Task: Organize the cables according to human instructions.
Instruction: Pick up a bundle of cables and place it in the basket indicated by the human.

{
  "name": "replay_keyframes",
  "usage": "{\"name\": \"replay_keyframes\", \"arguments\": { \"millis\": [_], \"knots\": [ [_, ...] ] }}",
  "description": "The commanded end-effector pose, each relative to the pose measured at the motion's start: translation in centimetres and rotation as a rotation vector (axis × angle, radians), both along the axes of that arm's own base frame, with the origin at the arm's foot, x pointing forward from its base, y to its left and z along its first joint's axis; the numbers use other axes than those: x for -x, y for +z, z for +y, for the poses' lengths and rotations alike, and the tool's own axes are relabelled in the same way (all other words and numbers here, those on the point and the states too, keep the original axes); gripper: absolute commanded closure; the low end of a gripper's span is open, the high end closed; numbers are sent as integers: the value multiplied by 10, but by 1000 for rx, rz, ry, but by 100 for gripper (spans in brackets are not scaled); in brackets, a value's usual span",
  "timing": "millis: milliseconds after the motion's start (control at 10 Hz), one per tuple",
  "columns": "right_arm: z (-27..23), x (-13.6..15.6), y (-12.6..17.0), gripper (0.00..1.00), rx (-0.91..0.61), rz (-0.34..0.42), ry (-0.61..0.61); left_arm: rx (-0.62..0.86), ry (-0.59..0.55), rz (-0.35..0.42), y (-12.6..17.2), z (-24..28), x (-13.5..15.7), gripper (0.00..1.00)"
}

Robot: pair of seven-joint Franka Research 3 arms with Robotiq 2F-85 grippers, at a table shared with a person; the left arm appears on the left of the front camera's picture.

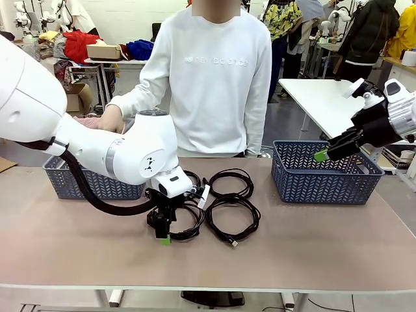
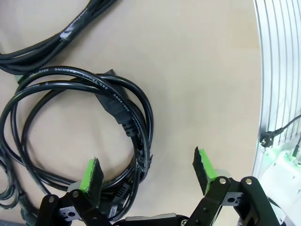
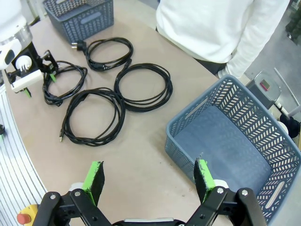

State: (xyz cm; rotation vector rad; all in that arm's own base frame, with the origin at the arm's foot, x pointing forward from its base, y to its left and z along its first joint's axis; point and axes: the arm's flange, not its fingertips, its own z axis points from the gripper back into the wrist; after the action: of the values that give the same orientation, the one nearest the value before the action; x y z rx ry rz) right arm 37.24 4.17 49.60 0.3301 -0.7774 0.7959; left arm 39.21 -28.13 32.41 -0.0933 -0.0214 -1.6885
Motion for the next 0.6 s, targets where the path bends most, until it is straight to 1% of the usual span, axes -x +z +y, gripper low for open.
{"name": "replay_keyframes", "arguments": {
  "millis": [0, 500],
  "knots": [
    [-1, 0, 0, 0, -9, -2, 6, 6, -27, -12, -3, 5, -2, 0],
    [-1, 0, 0, 0, -9, -2, 6, 23, -26, -28, -11, 7, -5, 0]
  ]
}}
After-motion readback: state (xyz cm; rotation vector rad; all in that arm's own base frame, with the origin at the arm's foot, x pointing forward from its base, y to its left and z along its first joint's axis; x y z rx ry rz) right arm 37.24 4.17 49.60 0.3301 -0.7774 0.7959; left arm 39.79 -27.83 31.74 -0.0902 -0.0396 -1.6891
